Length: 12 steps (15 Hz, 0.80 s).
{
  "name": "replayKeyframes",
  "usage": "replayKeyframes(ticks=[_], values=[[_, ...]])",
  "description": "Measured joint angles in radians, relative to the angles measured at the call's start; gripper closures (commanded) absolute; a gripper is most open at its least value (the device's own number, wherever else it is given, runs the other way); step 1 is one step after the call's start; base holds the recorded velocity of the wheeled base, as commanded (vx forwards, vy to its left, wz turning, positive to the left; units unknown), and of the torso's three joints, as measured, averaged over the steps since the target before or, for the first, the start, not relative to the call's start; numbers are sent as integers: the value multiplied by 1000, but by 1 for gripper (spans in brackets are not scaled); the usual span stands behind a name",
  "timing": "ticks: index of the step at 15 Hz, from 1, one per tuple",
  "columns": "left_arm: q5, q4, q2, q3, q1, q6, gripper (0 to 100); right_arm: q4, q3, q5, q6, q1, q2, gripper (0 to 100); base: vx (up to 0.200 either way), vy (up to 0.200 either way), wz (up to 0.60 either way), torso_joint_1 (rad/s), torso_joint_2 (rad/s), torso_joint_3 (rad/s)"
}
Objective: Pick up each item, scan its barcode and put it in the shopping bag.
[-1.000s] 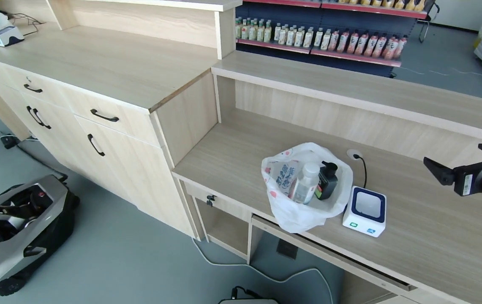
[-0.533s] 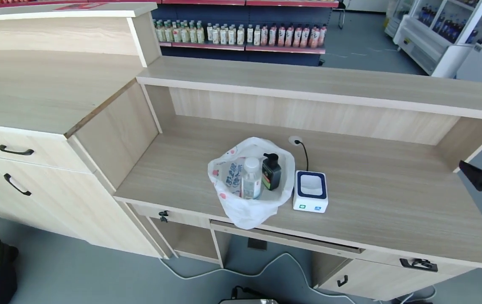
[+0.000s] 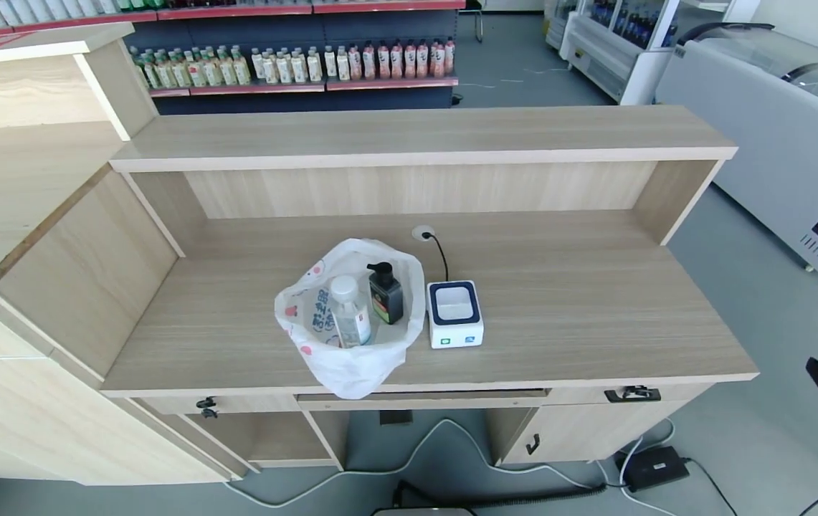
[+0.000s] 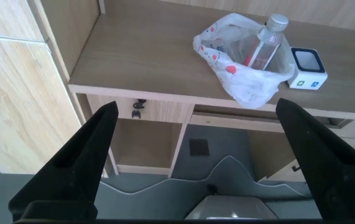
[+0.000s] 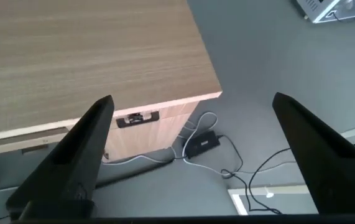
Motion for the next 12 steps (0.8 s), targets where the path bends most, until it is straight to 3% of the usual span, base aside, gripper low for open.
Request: replayKeyframes(ticks=[2,6,9,12], values=[[0,0,0,0,-1,-1,0,39,82,11,13,12,-96,0,0,0,0,0,0,0],[0,0,0,0,-1,0,0,358,120,10,31,46,-367,0,0,0,0,0,0,0],[0,0,0,0,0,0,0,588,125,-59,94,116,-615,0,0,0,0,0,0,0],[0,0,0,-1,0,-1,0,730,126,-101,139,187,-803,0,0,0,0,0,0,0]])
